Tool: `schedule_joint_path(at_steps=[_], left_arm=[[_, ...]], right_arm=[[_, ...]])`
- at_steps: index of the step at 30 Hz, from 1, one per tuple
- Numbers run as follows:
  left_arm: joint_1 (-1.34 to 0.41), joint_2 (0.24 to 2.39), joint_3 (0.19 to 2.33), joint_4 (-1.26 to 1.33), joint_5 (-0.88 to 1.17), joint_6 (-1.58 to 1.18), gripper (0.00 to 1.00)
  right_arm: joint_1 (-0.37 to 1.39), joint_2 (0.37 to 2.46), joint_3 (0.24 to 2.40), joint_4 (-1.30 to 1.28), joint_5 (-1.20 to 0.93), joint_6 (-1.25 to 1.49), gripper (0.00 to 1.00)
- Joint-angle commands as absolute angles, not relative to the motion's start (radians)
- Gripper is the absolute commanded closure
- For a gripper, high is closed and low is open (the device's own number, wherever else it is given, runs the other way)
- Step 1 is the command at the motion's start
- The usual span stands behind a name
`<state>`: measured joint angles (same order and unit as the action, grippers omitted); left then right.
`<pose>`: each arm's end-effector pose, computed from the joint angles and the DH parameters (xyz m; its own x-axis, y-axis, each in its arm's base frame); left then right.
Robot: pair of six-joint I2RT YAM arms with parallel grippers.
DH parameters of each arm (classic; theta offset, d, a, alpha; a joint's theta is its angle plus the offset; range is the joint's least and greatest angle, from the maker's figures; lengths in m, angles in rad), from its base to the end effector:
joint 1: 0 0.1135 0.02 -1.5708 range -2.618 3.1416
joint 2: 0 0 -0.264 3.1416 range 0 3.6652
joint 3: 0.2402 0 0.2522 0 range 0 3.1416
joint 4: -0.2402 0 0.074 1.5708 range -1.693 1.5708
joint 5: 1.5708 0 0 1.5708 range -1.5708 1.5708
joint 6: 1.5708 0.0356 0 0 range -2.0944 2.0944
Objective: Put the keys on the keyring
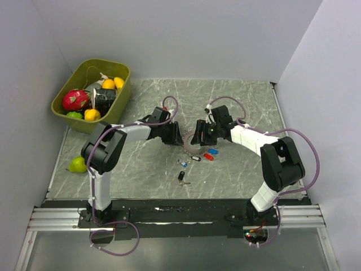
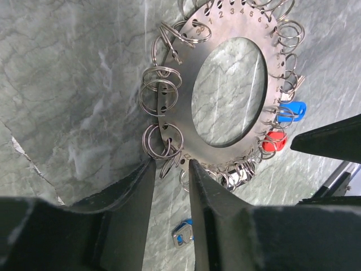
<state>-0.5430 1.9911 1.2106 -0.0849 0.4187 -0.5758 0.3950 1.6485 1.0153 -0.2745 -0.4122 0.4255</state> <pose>0.3462 -0.2258 0.1437 -0.9267 -0.0218 -0.3752 0.2303 0.7560 -0.6127 0.3075 0.1436 0.1961 -0.9020 0.0337 -0.4303 -0.2282 0.8090 0.5417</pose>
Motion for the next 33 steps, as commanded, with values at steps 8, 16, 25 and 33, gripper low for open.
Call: schedule_joint_path(at_steps=[8, 16, 25, 33], left_arm=[[-0.566, 1.980, 1.190, -0.106, 0.353, -0.531, 0.73], [-0.571, 1.956, 1.155, -0.097, 0.357, -0.525, 0.86], [-0.580, 1.891, 1.233, -0.164, 0.331, -0.465, 0.99], [-0.580, 1.770, 1.371, -0.221, 0.336, -0.422, 0.99]], right_arm=[[0.400, 1.618, 1.020, -0.241, -0.419, 0.428, 0.36], [0.399, 1.620, 1.022, -0.238, -0.423, 0.431, 0.36], [0.400, 1.591, 1.025, -0.242, -0.420, 0.431, 0.36], [0.399, 1.531, 1.060, -0.273, -0.410, 0.419, 0.36]])
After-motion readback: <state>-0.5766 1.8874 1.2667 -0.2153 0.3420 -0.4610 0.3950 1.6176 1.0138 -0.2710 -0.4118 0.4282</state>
